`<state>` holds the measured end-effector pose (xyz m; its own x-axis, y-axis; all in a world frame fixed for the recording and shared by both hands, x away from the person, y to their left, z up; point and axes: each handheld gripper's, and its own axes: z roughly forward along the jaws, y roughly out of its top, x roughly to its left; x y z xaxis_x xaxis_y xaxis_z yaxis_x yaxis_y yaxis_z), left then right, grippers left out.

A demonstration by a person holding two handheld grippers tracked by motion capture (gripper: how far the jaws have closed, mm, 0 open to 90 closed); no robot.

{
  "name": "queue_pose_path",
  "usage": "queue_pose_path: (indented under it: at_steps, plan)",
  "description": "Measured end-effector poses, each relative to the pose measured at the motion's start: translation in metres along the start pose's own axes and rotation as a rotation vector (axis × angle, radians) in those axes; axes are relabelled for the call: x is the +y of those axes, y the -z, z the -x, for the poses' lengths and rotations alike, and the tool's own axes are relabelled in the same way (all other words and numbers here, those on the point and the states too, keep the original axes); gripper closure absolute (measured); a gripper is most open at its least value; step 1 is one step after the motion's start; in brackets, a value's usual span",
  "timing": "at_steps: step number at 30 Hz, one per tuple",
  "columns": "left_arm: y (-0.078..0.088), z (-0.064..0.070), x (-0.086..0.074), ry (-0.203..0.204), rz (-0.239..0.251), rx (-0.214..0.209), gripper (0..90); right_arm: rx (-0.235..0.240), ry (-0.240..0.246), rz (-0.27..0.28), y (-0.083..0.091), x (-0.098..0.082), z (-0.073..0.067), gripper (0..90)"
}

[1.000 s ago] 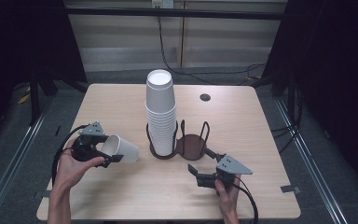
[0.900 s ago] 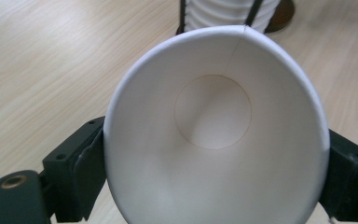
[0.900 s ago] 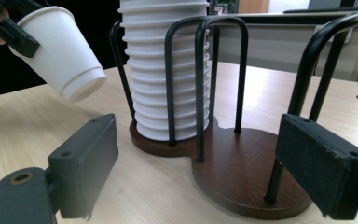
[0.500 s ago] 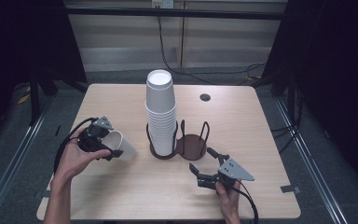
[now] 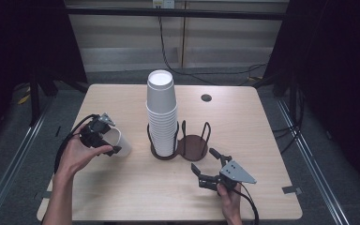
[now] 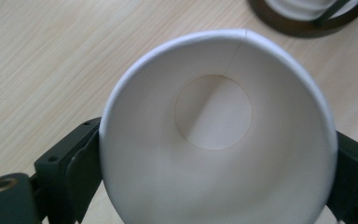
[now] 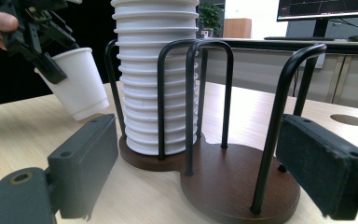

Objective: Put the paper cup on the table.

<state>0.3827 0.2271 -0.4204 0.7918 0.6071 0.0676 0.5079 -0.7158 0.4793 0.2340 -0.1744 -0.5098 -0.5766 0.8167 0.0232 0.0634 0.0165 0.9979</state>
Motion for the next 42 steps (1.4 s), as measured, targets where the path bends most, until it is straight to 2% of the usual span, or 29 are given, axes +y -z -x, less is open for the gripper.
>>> queue_pose_path:
  at_steps: [3,5,7,11,13,15,16,17,18,20,21,22,23,24,26,28,32,33,36,38,39,42]
  plan:
    - [0.0,-0.002,0.001,-0.006,-0.003,-0.003,7.1,-0.002,0.0,0.004,0.0,0.0,0.0,12.3]
    - [0.001,-0.002,0.001,-0.007,-0.015,0.011,6.9,-0.001,0.0,0.004,0.0,0.0,0.0,12.3]
    - [-0.001,-0.001,0.002,-0.022,-0.016,0.009,6.4,-0.002,0.001,0.004,0.0,0.0,0.0,12.4]
    - [-0.006,-0.001,0.0,-0.003,0.009,0.003,6.0,-0.003,0.002,0.001,0.0,0.0,0.0,12.3]
    - [-0.009,-0.001,-0.002,0.019,0.035,-0.003,5.6,-0.007,0.002,0.001,0.0,0.0,0.0,12.4]
    - [-0.011,-0.002,-0.005,0.018,0.05,-0.022,5.2,-0.007,0.001,0.0,0.0,0.0,0.0,12.3]
    - [-0.014,-0.002,-0.006,0.03,0.069,-0.015,5.1,-0.007,0.001,0.0,0.0,0.0,0.0,12.3]
    - [-0.014,-0.004,-0.007,0.048,0.065,-0.03,5.0,-0.006,0.001,0.001,0.0,0.0,0.0,12.3]
    - [-0.016,-0.005,-0.007,0.07,0.071,-0.023,5.0,-0.007,0.001,0.001,0.0,0.0,0.0,12.3]
    - [-0.019,-0.004,-0.007,0.057,0.048,0.01,6.8,-0.008,-0.002,0.002,0.0,0.0,0.0,12.3]
    - [-0.022,-0.001,-0.007,0.059,0.053,0.037,7.6,-0.008,-0.003,0.003,0.0,0.0,0.0,12.4]
    - [-0.024,0.0,-0.007,0.057,0.058,0.045,7.7,-0.011,-0.006,0.003,0.0,0.0,0.0,12.4]
    - [-0.025,0.0,-0.006,0.045,0.053,0.047,7.8,-0.013,-0.008,0.004,0.0,0.0,0.0,12.3]
    - [-0.025,0.001,-0.007,0.052,0.066,0.05,7.6,-0.014,-0.01,0.003,0.001,0.0,0.0,12.3]
    - [-0.024,0.0,-0.01,0.036,0.081,0.041,7.7,-0.014,-0.006,0.004,0.001,0.0,0.0,12.4]
    - [-0.025,-0.001,-0.014,0.059,0.112,0.034,7.7,-0.014,-0.003,0.001,0.0,0.0,0.0,12.3]
    - [-0.029,0.0,-0.018,0.042,0.104,0.027,9.5,-0.017,-0.007,0.004,0.001,0.0,0.0,12.3]
    - [-0.032,0.001,-0.021,0.03,0.084,0.038,9.8,-0.02,-0.009,0.003,0.001,0.0,0.0,12.3]
    - [-0.032,0.003,-0.022,0.044,0.088,0.06,12.0,-0.019,-0.011,0.005,0.001,0.0,0.0,12.3]
    - [-0.033,0.004,-0.025,0.043,0.119,0.06,12.4,-0.017,-0.012,0.005,0.001,0.0,0.001,12.3]
    - [-0.034,0.003,-0.027,0.063,0.13,0.048,12.4,-0.017,-0.012,0.005,0.001,0.0,0.001,12.3]
    - [-0.032,0.002,-0.031,0.081,0.121,0.019,14.6,-0.024,-0.013,0.008,0.001,0.0,0.0,12.3]
